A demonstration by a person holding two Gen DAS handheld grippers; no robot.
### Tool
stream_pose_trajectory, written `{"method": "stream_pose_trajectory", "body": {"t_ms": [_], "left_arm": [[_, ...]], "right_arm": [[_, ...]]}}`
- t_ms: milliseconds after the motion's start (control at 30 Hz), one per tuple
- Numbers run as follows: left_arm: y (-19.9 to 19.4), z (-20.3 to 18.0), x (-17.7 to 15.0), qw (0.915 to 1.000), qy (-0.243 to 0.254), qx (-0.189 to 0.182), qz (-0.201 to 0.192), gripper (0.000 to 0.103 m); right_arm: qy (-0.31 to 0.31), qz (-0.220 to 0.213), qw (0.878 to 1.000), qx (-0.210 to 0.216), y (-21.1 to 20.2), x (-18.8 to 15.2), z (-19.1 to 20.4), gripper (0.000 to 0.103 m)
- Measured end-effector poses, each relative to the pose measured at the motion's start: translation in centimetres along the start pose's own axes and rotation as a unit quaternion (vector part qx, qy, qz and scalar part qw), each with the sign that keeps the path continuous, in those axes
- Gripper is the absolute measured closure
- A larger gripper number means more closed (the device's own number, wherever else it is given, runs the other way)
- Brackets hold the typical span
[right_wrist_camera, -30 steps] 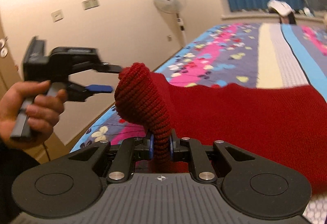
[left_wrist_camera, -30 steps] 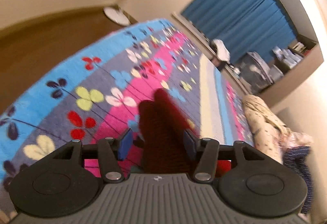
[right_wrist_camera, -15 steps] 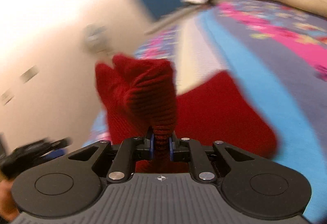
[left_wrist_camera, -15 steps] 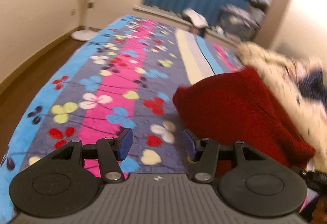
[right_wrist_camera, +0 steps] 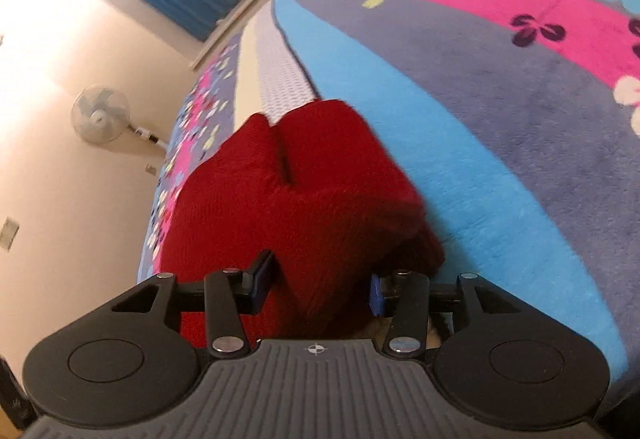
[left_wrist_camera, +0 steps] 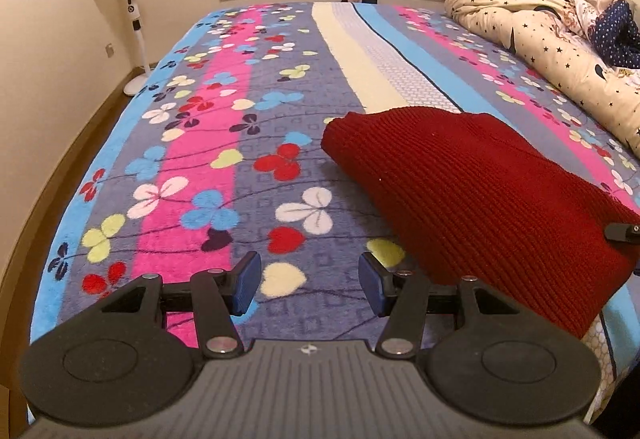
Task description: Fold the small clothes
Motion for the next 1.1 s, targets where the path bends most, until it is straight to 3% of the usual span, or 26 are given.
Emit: {"method": "stream_pose_trajectory", "body": {"t_ms": [233, 333, 400, 467, 500, 567, 633, 667, 700, 833, 933, 1033, 1100], "left_arm": [[0.3, -0.8, 0.4, 1.0, 0.002, -0.006, 0.003, 0.043], [0.6, -1.1, 0.4, 0.9999, 0.006, -0.007, 0.005, 0.043], [0.5, -1.3, 0.3, 0.9999, 0.008, -0.009, 0.003, 0.043], [0.5, -1.4, 0.4, 0.9999, 0.01, -0.014, 0.0, 0.043], [0.5, -1.3, 0.4, 0.9998, 0.011, -0.017, -0.001, 0.043], [0.4, -1.4, 0.4, 0.9996, 0.014, -0.023, -0.004, 0.043], [0.1, -1.7, 0.3, 0.9993, 0.018, -0.033, -0.007, 0.043], [0.0, -2.0, 0.2, 0.9989, 0.021, -0.04, -0.009, 0.043], [-0.2, -2.2, 0.2, 0.9986, 0.023, -0.047, -0.011, 0.043], [-1.5, -4.4, 0.4, 0.9943, 0.04, -0.096, -0.024, 0.043], [-2.8, -7.3, 0.8, 0.9887, 0.082, -0.117, -0.042, 0.043], [-3.0, -9.6, 0.6, 0.9833, 0.102, -0.143, -0.048, 0.043], [-2.7, -10.9, 0.2, 0.9795, 0.11, -0.16, -0.052, 0.043]], "right_arm": [[-0.03, -0.014, 0.999, 0.009, -0.8, 1.1, 0.5, 0.057], [-0.072, -0.036, 0.997, 0.021, -1.7, 1.3, 1.8, 0.078], [-0.136, -0.08, 0.986, 0.044, -3.6, 1.5, 4.0, 0.084], [-0.206, -0.132, 0.967, 0.066, -5.6, 1.2, 6.1, 0.085], [-0.21, -0.142, 0.965, 0.061, -6.0, 1.2, 6.2, 0.085], [-0.176, -0.115, 0.978, 0.0, -4.8, 1.6, 4.3, 0.085], [-0.117, -0.019, 0.99, -0.072, -1.6, 1.7, 0.7, 0.083], [-0.067, 0.02, 0.994, -0.079, -0.6, 1.5, -1.2, 0.078], [-0.023, 0.032, 0.997, -0.067, -0.4, 1.4, -2.4, 0.076], [-0.075, 0.001, 0.995, -0.07, -2.6, 2.4, -0.8, 0.06], [-0.083, -0.001, 0.992, -0.095, -4.2, 3.0, -0.7, 0.057], [-0.13, -0.058, 0.981, -0.131, -6.6, 4.1, 1.1, 0.056], [-0.181, -0.079, 0.973, -0.119, -7.3, 4.9, 2.9, 0.056]]}}
Point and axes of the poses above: each gripper's, at about its wrist camera, not at the fingertips, and y roughly the way its jaws point, z to its left, x to its top, the point moved 3 cm from there along y, roughly the way its jaws point, and after that the axes turned 3 degrees about -y, right-handed, at the moved point
